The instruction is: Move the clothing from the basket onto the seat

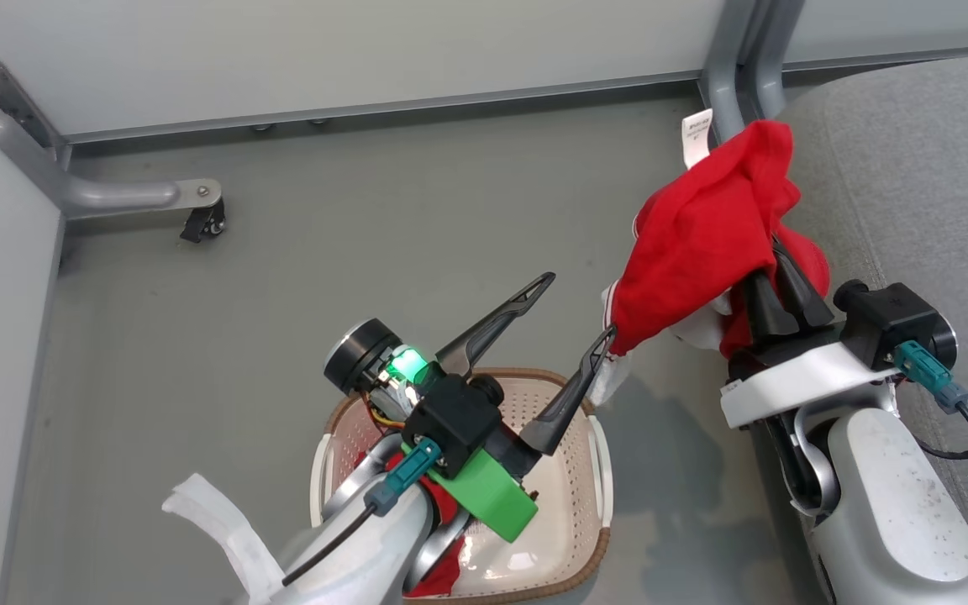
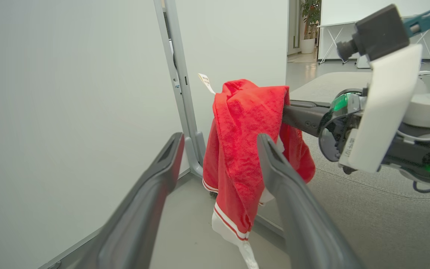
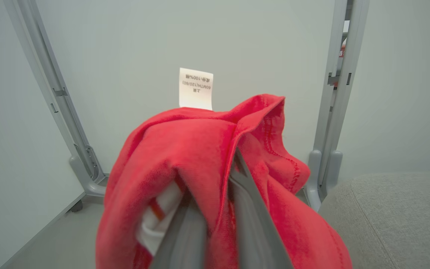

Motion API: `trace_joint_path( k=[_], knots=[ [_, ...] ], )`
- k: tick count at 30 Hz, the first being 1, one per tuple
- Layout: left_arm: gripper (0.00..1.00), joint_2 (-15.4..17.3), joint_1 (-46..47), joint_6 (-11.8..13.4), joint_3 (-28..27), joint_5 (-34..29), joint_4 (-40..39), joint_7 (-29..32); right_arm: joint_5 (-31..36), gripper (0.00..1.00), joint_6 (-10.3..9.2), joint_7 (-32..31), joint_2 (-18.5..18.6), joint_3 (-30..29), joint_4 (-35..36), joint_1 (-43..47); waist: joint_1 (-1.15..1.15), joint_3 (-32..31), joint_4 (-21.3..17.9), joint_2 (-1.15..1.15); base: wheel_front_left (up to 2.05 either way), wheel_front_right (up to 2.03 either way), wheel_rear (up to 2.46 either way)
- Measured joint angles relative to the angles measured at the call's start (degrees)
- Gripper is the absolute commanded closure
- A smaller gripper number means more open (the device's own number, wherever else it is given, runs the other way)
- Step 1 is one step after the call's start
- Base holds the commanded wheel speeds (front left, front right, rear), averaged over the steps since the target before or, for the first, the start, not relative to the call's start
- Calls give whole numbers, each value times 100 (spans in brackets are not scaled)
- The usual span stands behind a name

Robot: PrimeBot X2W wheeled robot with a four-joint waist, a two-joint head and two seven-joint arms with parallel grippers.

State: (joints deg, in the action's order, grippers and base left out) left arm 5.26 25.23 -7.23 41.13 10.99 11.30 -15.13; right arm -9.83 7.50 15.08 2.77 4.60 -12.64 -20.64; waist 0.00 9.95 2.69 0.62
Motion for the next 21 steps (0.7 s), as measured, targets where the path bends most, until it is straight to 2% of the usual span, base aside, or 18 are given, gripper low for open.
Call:
trace_joint_path(
  k=[21],
  knots=[
    [0, 197, -29, 0, -232, -156, -56, 1, -54, 100, 0, 0, 3, -697, 276, 602, 0, 191, -1435, 0, 0, 0, 0]
  ],
)
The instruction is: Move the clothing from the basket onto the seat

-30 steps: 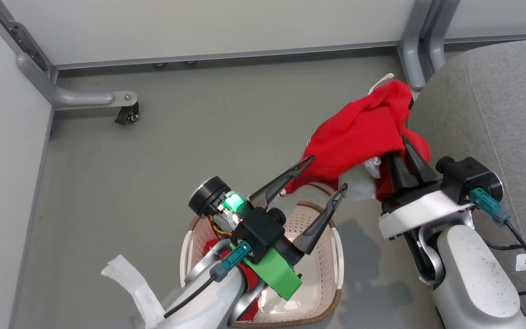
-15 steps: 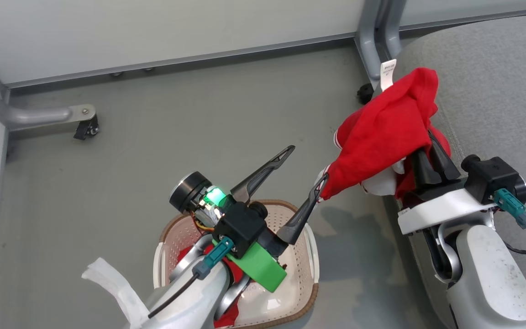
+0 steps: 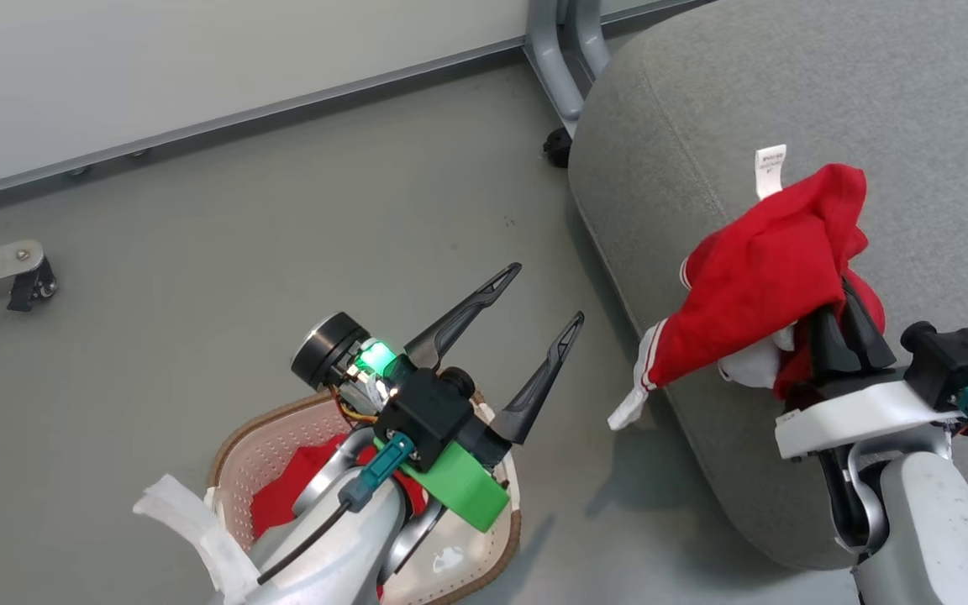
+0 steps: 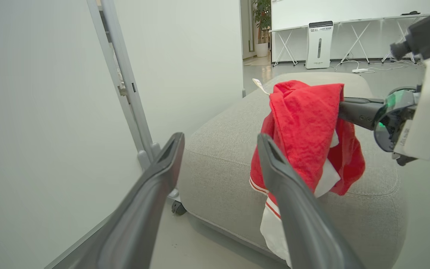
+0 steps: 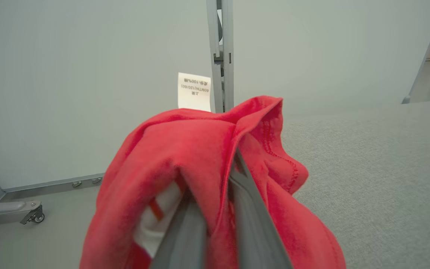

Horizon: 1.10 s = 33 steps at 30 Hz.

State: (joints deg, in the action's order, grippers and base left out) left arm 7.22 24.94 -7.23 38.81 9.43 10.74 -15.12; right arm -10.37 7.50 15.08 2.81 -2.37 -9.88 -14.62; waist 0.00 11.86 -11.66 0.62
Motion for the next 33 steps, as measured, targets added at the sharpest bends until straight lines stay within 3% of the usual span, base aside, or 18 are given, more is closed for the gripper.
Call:
trace_joint_path(
  k=[10, 17, 24, 33],
  knots=[
    [0, 48, 2, -5, 34, -16, 7, -1, -88, 100, 0, 0, 1, -389, 99, 291, 0, 134, -501, 0, 0, 0, 0],
    [0, 98, 24, -7, 55, -25, 10, -1, -175, 100, 0, 0, -1, -501, 233, 278, 0, 282, -643, 0, 0, 0, 0],
    [0, 187, 170, -8, 158, -42, -5, -1, -32, 100, 0, 0, -2, -667, 415, -605, 0, 615, -639, 0, 0, 0, 0],
    [0, 431, 548, -8, 304, -85, -94, 13, 342, 100, 0, 0, -1, -1285, 513, -2274, -1, 1331, -580, 0, 0, 0, 0]
  ],
)
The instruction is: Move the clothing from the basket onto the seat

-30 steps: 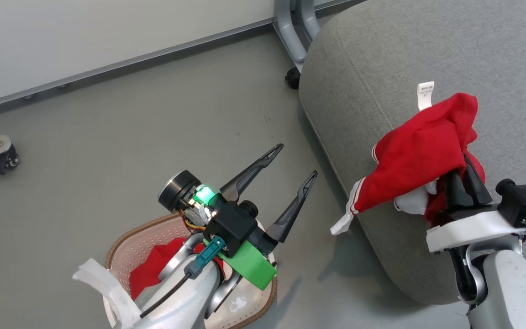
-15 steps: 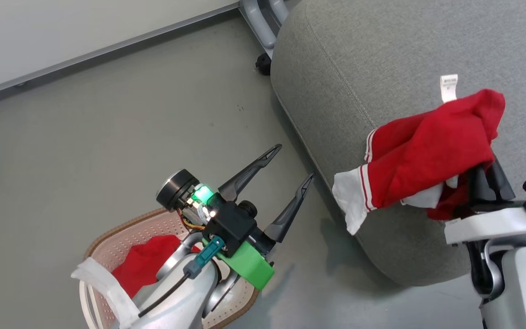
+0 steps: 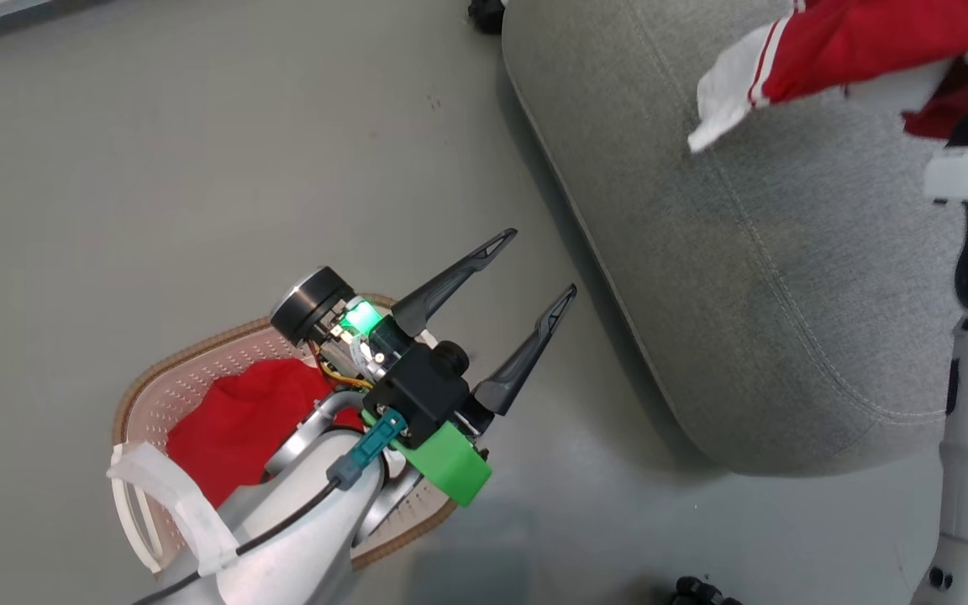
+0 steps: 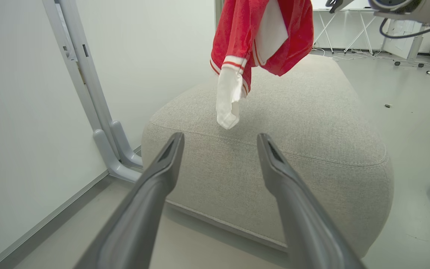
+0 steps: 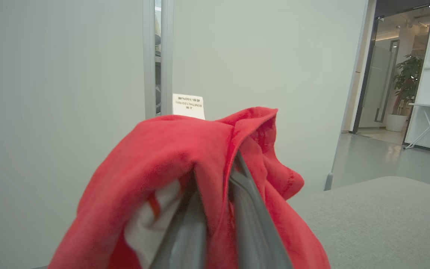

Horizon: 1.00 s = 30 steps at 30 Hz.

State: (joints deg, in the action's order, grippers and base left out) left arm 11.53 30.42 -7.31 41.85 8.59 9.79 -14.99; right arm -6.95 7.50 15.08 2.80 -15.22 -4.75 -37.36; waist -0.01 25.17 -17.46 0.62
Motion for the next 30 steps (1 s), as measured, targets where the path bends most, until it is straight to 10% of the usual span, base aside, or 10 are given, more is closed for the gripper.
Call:
trace_joint_path(
  k=[16, 30],
  knots=[
    [0, 483, 493, 0, 89, -100, -412, 233, 526, 100, 1, 0, 613, -1270, -1184, -2256, -1, 1486, 114, 0, 0, 0, 0],
    [0, 660, 553, 26, 96, -99, -591, 309, 1217, 100, 2, 1, 592, -2035, -2904, -2392, 0, 2058, 189, 0, 0, 0, 0]
  ],
)
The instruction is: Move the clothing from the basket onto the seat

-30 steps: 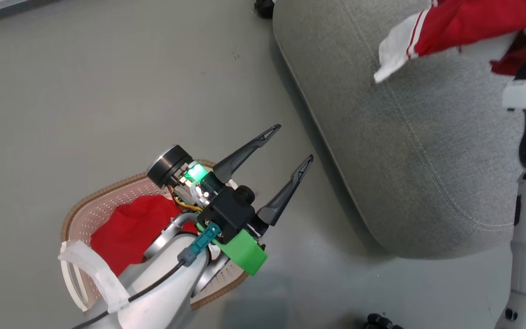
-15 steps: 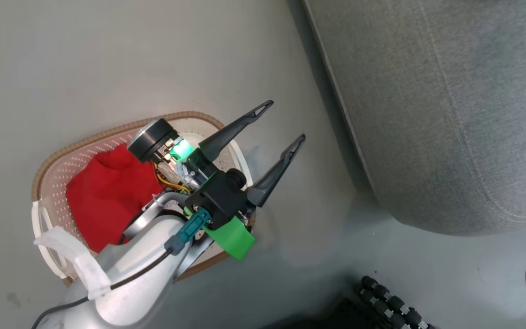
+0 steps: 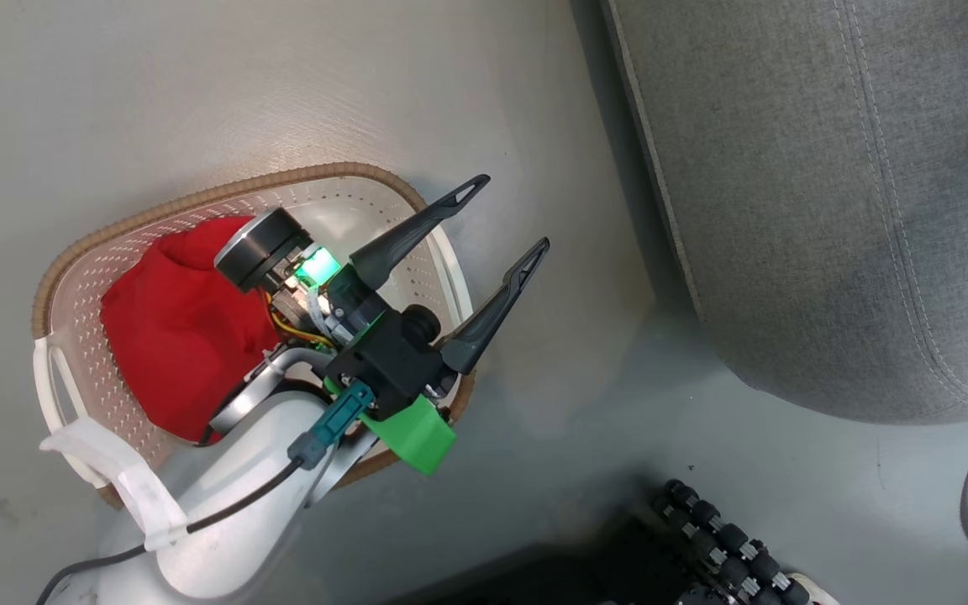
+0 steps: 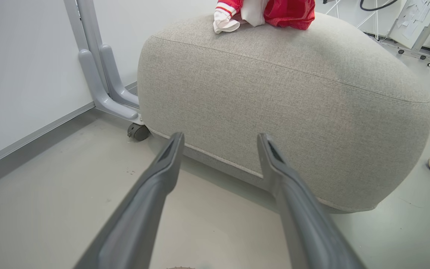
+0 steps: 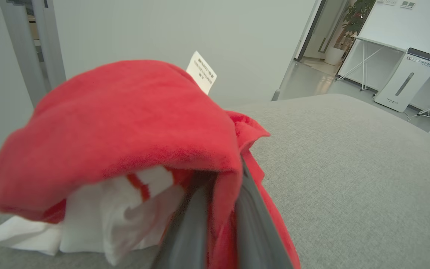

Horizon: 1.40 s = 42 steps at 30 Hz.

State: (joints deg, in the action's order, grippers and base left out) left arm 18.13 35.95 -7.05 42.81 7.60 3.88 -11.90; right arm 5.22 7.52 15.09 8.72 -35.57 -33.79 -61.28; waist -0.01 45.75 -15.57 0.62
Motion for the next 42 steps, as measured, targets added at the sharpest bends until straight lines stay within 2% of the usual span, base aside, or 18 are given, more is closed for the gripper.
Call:
trace_joint_path(
  k=[4, 7, 8, 9, 10, 22, 33, 42],
  knots=[
    [0, 33, -1, 35, 0, 13, -1, -1, 244, 100, 0, 0, -356, -138, -20, 253, 0, -26, -6, 0, 0, 0, 0],
    [0, 48, -5, 51, 8, 37, 18, -2, 291, 100, 1, 0, -436, -223, -3, 353, 0, -72, -21, 0, 0, 0, 0],
    [0, 48, -7, 52, 12, 42, 23, -3, 290, 65, 1, 0, -443, -246, 15, 369, 0, -91, -24, 0, 0, 0, 0],
    [0, 49, -7, 53, 15, 43, 31, -5, 290, 9, 1, 0, -450, -252, 35, 404, 0, -119, -26, 0, 0, 0, 0],
    [0, 49, -7, 57, 15, 44, 38, -22, 290, 0, 1, 0, -459, -248, 47, 442, 0, -144, -29, 0, 0, 0, 0],
    [0, -142, -175, 193, 7, 297, 383, -234, -90, 0, 1, 0, -494, 285, 501, 1526, 1, -862, -26, 0, 0, 0, 0],
    [0, -369, -553, 404, -326, 587, 591, -308, -538, 0, 1, 0, -374, 1348, 1112, 2451, 1, -1722, 85, 0, 0, 0, 0],
    [0, -589, -1005, 525, -894, 665, 521, -315, -806, 0, 0, 0, -400, 2268, 1704, 2959, 1, -2315, 443, 0, 0, 0, 0]
  ],
)
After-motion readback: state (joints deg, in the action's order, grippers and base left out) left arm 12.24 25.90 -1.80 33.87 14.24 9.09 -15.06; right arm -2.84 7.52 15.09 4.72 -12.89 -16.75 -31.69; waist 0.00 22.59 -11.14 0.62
